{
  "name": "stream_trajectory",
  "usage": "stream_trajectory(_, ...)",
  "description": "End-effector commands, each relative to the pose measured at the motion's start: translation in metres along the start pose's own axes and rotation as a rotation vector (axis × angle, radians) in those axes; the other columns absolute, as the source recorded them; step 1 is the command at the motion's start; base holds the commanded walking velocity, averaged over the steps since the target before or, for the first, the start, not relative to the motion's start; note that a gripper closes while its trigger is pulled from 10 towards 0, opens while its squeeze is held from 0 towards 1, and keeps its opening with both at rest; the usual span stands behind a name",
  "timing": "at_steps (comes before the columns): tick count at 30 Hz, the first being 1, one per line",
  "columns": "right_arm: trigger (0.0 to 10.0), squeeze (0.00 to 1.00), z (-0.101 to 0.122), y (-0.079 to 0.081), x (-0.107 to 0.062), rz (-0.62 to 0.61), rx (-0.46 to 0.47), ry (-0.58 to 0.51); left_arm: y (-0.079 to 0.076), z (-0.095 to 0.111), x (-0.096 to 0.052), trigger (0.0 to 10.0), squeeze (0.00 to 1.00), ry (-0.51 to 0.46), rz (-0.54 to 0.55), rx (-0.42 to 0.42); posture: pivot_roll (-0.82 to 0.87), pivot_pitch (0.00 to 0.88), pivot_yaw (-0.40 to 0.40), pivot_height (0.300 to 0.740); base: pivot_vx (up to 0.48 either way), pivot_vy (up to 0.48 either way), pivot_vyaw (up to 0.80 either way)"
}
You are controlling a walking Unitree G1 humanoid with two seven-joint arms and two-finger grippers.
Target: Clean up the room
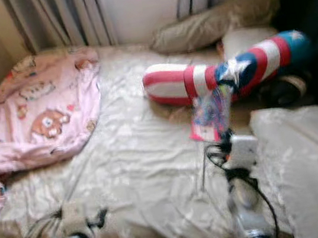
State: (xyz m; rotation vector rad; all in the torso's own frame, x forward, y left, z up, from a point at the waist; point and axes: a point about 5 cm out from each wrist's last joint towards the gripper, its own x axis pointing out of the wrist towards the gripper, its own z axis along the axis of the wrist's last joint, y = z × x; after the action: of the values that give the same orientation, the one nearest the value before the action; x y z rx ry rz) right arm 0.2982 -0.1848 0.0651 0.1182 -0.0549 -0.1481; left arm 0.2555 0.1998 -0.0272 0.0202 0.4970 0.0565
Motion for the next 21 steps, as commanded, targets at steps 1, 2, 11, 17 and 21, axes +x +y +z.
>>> stream_trajectory(1,10.0,0.00,0.011,0.008,0.005,0.022,0.012,-0.055,0.008,-0.002,-0.002,10.0,0.00,0.012,0.015,0.017,0.03,0.038,-0.059,0.739,0.000,0.000,0.00)
stream_trajectory(2,10.0,0.00,0.010,0.007,0.005,0.021,0.011,-0.053,0.008,-0.003,-0.002,10.0,0.00,0.013,0.014,0.016,0.03,0.039,-0.060,0.739,0.000,0.000,0.00)
stream_trajectory(11,10.0,0.00,0.001,0.003,0.003,0.005,-0.007,0.004,0.007,-0.005,-0.003,10.0,0.00,0.018,0.005,0.000,0.02,0.052,-0.057,0.739,0.000,0.000,0.00)
stream_trajectory(17,10.0,0.00,0.000,0.003,0.002,0.002,-0.006,0.006,0.007,-0.005,-0.003,10.0,0.00,0.018,0.000,0.023,0.03,0.059,-0.054,0.739,0.000,0.000,0.00)
stream_trajectory(21,10.0,0.00,0.000,0.003,0.002,0.000,-0.006,0.009,0.007,-0.005,-0.003,10.0,0.00,0.019,-0.007,0.032,0.02,0.062,-0.053,0.739,0.000,-0.360,0.00)
